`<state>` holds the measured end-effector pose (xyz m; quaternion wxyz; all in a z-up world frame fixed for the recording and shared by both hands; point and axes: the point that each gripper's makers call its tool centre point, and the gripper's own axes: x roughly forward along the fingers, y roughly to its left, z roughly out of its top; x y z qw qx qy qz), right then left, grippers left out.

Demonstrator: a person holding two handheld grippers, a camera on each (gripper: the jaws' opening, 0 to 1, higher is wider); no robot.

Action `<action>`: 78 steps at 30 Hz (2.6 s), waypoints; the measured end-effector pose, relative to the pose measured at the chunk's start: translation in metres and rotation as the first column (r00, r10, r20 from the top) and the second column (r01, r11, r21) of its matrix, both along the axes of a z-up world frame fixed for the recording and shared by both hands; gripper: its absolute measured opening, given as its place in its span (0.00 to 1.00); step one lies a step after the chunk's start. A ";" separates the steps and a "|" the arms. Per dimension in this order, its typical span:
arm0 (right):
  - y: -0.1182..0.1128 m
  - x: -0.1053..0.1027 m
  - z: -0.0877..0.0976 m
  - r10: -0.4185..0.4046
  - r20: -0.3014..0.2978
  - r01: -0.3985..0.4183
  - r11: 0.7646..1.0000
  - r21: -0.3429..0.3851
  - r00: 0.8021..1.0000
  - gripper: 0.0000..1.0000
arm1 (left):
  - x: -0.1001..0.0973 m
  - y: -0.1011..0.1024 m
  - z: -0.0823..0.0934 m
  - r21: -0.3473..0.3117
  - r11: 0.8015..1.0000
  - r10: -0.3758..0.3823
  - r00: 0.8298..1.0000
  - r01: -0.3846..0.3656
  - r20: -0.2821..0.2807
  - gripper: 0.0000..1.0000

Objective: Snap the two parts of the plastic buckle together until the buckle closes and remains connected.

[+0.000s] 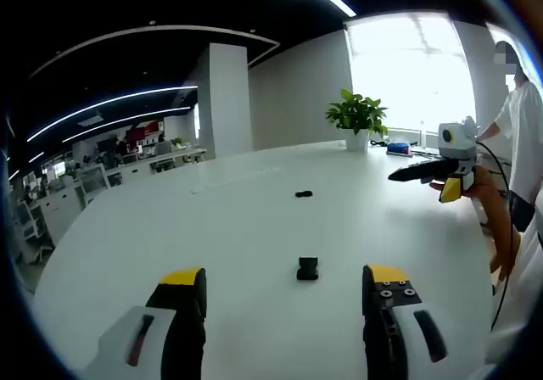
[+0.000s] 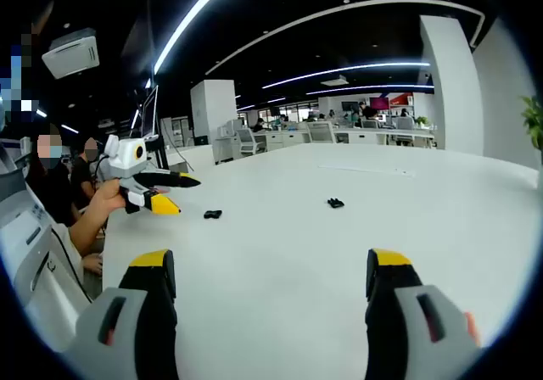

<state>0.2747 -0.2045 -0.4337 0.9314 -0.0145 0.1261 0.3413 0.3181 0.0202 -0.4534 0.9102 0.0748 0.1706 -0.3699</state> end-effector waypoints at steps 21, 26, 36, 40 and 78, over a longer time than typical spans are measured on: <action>-0.002 -0.005 -0.003 -0.004 -0.007 0.004 1.000 -0.018 1.000 0.92 | 0.010 -0.014 -0.014 0.068 0.997 -0.035 0.998 0.039 -0.060 0.65; -0.001 -0.005 -0.003 -0.002 -0.010 0.002 1.000 -0.017 1.000 0.92 | 0.011 -0.014 -0.015 0.091 0.995 -0.042 0.996 0.049 -0.074 0.62; -0.003 -0.006 -0.004 -0.008 -0.010 0.007 1.000 -0.015 1.000 0.91 | 0.012 -0.016 -0.018 0.116 0.991 -0.063 0.993 0.074 -0.099 0.57; -0.003 -0.007 -0.006 -0.005 -0.012 0.005 1.000 -0.017 1.000 0.91 | 0.011 -0.019 -0.021 0.118 0.989 -0.079 0.990 0.092 -0.115 0.57; -0.002 -0.017 -0.002 -0.006 -0.003 0.006 1.000 -0.018 1.000 0.90 | 0.012 -0.026 -0.028 0.140 0.976 -0.131 0.966 0.164 -0.221 0.36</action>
